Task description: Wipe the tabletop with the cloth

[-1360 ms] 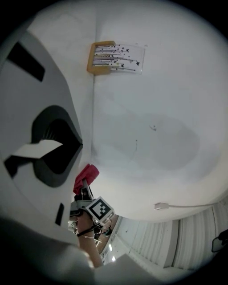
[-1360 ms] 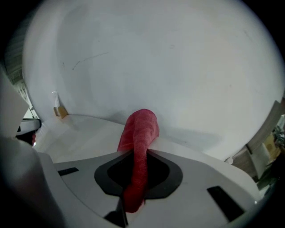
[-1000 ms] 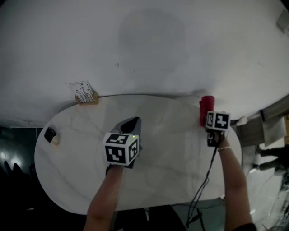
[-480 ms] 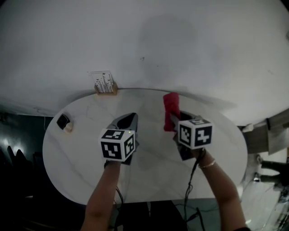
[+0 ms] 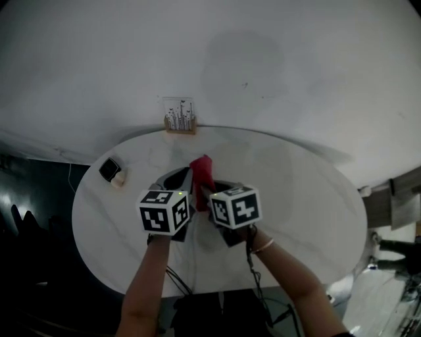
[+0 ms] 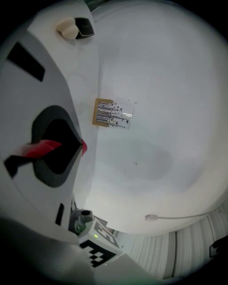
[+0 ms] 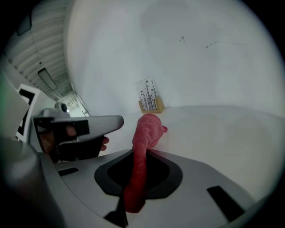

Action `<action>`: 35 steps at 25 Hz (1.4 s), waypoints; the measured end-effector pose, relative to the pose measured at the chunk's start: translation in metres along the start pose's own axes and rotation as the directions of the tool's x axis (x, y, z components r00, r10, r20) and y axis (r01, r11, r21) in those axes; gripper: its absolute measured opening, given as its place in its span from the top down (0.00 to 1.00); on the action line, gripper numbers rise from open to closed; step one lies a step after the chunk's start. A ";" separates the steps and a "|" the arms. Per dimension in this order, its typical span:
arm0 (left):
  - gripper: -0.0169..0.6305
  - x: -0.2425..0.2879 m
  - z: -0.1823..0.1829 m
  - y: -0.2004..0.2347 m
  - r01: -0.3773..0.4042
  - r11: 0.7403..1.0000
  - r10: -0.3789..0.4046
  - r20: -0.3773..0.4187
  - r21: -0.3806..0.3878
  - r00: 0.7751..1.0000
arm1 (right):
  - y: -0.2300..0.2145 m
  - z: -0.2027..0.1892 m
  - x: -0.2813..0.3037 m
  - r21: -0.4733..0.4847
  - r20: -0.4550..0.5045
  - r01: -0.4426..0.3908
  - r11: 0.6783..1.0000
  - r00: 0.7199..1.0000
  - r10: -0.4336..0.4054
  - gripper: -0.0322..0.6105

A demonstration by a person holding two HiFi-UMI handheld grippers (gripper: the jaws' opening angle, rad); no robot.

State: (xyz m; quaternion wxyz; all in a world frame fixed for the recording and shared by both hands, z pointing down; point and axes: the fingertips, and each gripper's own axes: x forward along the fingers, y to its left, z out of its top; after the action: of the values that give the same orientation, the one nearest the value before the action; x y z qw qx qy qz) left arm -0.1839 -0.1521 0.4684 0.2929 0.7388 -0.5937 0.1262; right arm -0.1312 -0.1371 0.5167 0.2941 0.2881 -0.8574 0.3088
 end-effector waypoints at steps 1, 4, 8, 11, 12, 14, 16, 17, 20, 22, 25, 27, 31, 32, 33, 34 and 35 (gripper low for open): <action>0.97 0.001 -0.001 0.000 0.007 1.000 -0.007 -0.002 -0.002 1.000 | -0.005 -0.002 0.004 -0.031 -0.013 0.034 0.999 0.999 -0.035 0.88; 0.97 0.007 -0.004 -0.008 0.033 0.999 -0.033 -0.013 0.012 0.999 | -0.033 -0.010 0.002 -0.078 -0.048 0.120 0.990 0.991 -0.124 0.88; 0.97 0.024 -0.007 -0.035 0.098 0.995 -0.097 -0.035 0.028 0.995 | -0.091 -0.021 -0.023 -0.081 -0.066 0.219 0.972 0.972 -0.225 0.88; 0.97 0.039 -0.007 -0.060 0.139 0.989 -0.137 -0.046 0.047 0.990 | -0.141 -0.024 -0.052 -0.072 -0.056 0.302 0.951 0.950 -0.306 0.88; 0.97 0.043 -0.007 -0.068 0.149 0.987 -0.147 -0.051 0.055 0.988 | -0.159 -0.025 -0.062 -0.064 -0.055 0.328 0.942 0.942 -0.332 0.88; 0.97 0.052 -0.009 -0.085 0.167 0.984 -0.163 -0.059 0.063 0.985 | -0.193 -0.029 -0.084 -0.038 -0.055 0.376 0.926 0.924 -0.378 0.88; 0.97 0.061 -0.011 -0.102 0.184 0.981 -0.180 -0.068 0.067 0.981 | -0.225 -0.035 -0.108 -0.012 -0.057 0.420 0.907 0.906 -0.420 0.88; 0.97 0.066 -0.012 -0.111 0.194 0.979 -0.188 -0.075 0.071 0.979 | -0.242 -0.038 -0.120 -0.002 -0.057 0.443 0.896 0.895 -0.443 0.88; 0.97 0.082 -0.017 -0.137 0.218 0.972 -0.209 -0.100 0.085 0.973 | -0.288 -0.049 -0.153 0.027 -0.060 0.507 0.862 0.861 -0.505 0.88; 0.97 0.093 -0.018 -0.154 0.231 0.969 -0.221 -0.113 0.087 0.969 | -0.316 -0.055 -0.174 0.038 -0.064 0.546 0.837 0.837 -0.543 0.88; 0.97 0.106 -0.020 -0.180 0.247 0.965 -0.235 -0.127 0.092 0.964 | -0.355 -0.063 -0.205 0.021 -0.072 0.599 0.800 0.799 -0.596 0.88; 0.97 0.114 -0.023 -0.197 0.254 0.962 -0.240 -0.138 0.101 0.961 | -0.379 -0.070 -0.223 0.020 -0.080 0.624 0.781 0.780 -0.621 0.88; 0.97 0.129 -0.028 -0.226 0.262 0.958 -0.244 -0.153 0.114 0.958 | -0.426 -0.082 -0.259 0.062 -0.088 0.662 0.747 0.749 -0.657 0.88; 0.97 0.132 -0.028 -0.232 0.262 0.958 -0.243 -0.155 0.120 0.958 | -0.437 -0.084 -0.267 0.074 -0.088 0.669 0.739 0.743 -0.664 0.88; 0.97 0.135 -0.029 -0.237 0.263 0.957 -0.243 -0.158 0.124 0.957 | -0.446 -0.087 -0.274 0.087 -0.089 0.675 0.732 0.738 -0.669 0.88; 0.97 0.137 -0.030 -0.242 0.264 0.956 -0.243 -0.160 0.127 0.957 | -0.456 -0.091 -0.281 0.098 -0.092 0.682 0.725 0.731 -0.676 0.88; 0.97 0.139 -0.030 -0.247 0.265 0.956 -0.244 -0.163 0.128 0.956 | -0.464 -0.094 -0.288 0.105 -0.097 0.691 0.715 0.723 -0.685 0.88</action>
State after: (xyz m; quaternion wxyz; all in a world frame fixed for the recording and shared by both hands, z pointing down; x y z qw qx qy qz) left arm 0.0927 -0.2155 0.4971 0.2935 0.8177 -0.4596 0.1845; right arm 0.4037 -0.2799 0.5472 0.3894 0.5972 -0.6584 0.2413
